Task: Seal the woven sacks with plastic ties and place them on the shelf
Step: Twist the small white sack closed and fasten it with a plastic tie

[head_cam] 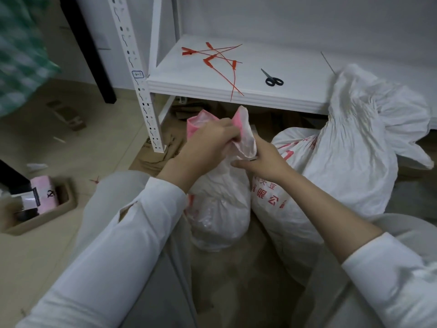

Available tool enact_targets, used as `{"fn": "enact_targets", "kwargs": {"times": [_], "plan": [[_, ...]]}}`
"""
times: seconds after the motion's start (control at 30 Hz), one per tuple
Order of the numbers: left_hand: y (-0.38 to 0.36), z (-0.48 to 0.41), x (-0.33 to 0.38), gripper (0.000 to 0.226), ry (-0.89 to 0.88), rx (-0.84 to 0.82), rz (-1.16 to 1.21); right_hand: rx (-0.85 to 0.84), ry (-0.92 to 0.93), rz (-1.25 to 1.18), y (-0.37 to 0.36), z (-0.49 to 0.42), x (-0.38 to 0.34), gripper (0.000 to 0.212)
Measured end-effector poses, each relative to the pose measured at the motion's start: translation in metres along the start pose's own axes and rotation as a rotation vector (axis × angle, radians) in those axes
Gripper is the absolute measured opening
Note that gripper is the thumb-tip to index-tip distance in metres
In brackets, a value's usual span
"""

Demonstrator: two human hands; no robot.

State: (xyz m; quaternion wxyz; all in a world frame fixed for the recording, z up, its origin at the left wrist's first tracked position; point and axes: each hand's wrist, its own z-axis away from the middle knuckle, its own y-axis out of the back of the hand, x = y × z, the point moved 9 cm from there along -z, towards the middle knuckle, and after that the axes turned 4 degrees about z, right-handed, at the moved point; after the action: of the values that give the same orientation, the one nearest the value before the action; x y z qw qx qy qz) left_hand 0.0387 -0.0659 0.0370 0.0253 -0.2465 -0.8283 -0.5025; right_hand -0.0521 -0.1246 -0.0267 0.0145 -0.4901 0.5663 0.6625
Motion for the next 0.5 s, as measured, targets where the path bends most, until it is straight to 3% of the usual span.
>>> {"fn": "enact_targets", "kwargs": {"times": [0.1, 0.33, 0.5], "plan": [[-0.001, 0.001, 0.002, 0.017, -0.016, -0.009, 0.004, 0.041, -0.011, 0.045, 0.003, -0.008, -0.002, 0.016], [0.005, 0.001, -0.001, 0.015, 0.013, 0.044, -0.034, 0.192, -0.054, 0.042, 0.024, -0.003, 0.011, 0.022], [0.003, 0.012, -0.022, 0.093, 0.201, -0.051, -0.265, 0.409, -0.111, -0.091, 0.059, 0.0, 0.021, 0.021]]}}
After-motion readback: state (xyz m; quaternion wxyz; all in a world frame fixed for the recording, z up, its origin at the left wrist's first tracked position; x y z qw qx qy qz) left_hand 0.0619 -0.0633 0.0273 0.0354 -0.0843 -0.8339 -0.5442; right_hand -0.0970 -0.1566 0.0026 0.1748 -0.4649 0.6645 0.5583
